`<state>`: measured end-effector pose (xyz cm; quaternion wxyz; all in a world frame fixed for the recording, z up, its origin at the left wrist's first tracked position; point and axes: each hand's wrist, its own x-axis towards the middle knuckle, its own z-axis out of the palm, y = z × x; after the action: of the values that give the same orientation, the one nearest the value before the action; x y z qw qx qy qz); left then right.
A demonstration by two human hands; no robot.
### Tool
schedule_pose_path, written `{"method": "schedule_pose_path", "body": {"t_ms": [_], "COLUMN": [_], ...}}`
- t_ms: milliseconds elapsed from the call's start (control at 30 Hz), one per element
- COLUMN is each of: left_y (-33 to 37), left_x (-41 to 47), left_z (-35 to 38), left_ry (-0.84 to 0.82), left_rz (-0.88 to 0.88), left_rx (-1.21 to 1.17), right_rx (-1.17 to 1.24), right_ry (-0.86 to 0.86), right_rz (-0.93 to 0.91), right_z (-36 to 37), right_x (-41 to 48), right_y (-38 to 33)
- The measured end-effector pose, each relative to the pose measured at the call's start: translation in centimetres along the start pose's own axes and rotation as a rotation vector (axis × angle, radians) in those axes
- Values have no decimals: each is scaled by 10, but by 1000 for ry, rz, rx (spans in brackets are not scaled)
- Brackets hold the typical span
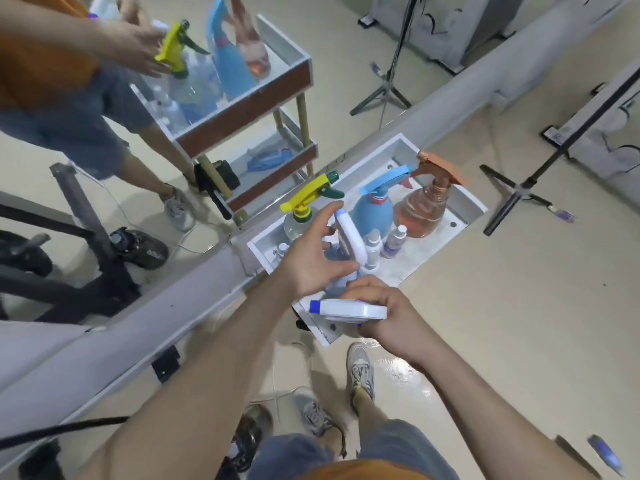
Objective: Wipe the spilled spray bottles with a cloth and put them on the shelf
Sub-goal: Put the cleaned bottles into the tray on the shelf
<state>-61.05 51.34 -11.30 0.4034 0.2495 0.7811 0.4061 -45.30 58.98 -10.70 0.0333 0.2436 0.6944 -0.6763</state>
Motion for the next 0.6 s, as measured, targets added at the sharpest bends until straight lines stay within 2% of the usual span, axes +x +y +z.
{"method": "schedule_pose_path", "body": {"t_ms": [100,200,267,400,600], "left_y": [11,19,24,16,2], "left_x": [1,-7,-13,-22,-24], "left_z": [-12,-20,-22,-27,-40], "left_ry": [68,224,253,255,338], "left_rz": [85,183,144,-11,-53], "left_rx": [266,791,1007,1008,891], "right_rx": [-40,-63,-62,-70,32], "right_ry": [-73,-105,-82,-56,-63], "right_rz": [-9,-3,26,22,27], "right_z": [-3,-6,-9,-7,8], "right_x": [13,25,33,45,56], "right_y": [9,15,19,19,15]}}
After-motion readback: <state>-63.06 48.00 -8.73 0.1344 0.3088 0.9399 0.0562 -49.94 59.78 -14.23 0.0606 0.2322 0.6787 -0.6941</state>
